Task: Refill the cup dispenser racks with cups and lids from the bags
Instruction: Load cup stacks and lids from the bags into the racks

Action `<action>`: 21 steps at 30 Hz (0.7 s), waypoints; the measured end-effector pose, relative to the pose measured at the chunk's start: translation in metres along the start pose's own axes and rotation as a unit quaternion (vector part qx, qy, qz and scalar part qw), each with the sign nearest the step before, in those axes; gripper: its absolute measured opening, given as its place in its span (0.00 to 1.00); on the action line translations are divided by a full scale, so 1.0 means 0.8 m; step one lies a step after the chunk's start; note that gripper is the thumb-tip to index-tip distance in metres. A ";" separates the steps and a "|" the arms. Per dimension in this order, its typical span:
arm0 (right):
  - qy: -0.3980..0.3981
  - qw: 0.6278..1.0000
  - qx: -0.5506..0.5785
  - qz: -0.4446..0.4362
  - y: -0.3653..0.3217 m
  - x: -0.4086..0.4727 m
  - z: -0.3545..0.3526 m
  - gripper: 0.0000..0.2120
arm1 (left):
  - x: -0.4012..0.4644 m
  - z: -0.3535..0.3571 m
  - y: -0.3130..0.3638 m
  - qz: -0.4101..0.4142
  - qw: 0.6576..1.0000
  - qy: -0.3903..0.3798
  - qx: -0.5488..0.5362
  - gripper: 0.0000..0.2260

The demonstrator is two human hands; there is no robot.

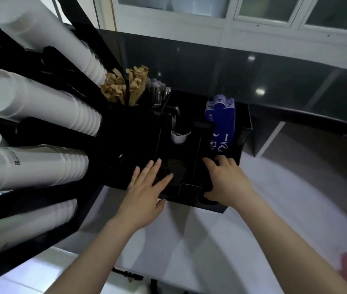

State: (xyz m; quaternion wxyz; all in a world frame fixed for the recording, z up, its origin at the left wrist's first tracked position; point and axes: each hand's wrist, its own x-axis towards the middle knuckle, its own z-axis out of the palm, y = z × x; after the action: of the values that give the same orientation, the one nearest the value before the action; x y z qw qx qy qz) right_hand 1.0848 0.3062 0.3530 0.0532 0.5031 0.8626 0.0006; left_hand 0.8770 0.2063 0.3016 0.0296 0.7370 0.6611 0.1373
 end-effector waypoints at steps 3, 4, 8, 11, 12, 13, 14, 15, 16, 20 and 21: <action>0.021 0.999 0.035 -0.008 0.004 -0.004 -0.002 0.47 | 0.000 -0.002 0.001 0.001 1.000 0.002 -0.011 0.27; 0.035 0.997 0.061 -0.011 0.005 -0.007 -0.004 0.46 | 0.000 -0.002 0.001 0.001 1.000 0.005 -0.013 0.27; 0.084 0.985 0.151 -0.025 0.010 -0.015 -0.014 0.45 | -0.001 -0.002 0.002 0.001 1.000 0.011 -0.025 0.26; 0.100 0.968 0.230 -0.018 0.018 -0.020 -0.020 0.46 | -0.001 -0.004 0.001 0.004 0.999 0.009 -0.030 0.25; 0.104 0.958 0.266 -0.015 0.022 -0.021 -0.021 0.46 | -0.001 -0.006 0.001 0.003 0.999 0.011 -0.039 0.25; 0.107 0.950 0.294 -0.015 0.026 -0.023 -0.022 0.46 | 0.000 -0.009 0.001 0.000 0.999 0.013 -0.049 0.24; 0.109 0.943 0.313 -0.016 0.031 -0.026 -0.024 0.45 | 0.002 -0.011 0.001 -0.007 0.998 0.018 -0.058 0.24; 0.108 0.937 0.332 -0.018 0.036 -0.028 -0.025 0.45 | 0.004 -0.014 0.001 -0.013 0.998 0.027 -0.062 0.24; 0.108 0.930 0.351 -0.021 0.042 -0.031 -0.027 0.45 | 0.008 -0.017 0.001 -0.016 0.997 0.042 -0.058 0.24; 0.127 0.907 0.402 -0.010 0.066 -0.047 -0.032 0.43 | 0.043 -0.029 0.005 0.016 0.999 0.031 0.002 0.29; 0.134 0.903 0.408 -0.005 0.071 -0.051 -0.032 0.42 | 0.054 -0.030 0.006 0.025 0.999 -0.003 0.026 0.32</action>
State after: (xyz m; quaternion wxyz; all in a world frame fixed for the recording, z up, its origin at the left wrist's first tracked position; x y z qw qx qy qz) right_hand 1.1517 0.3000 0.3853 -0.2727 0.4718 0.7889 -0.2841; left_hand 0.8795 0.2445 0.3330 0.0091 0.7541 0.6458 0.1190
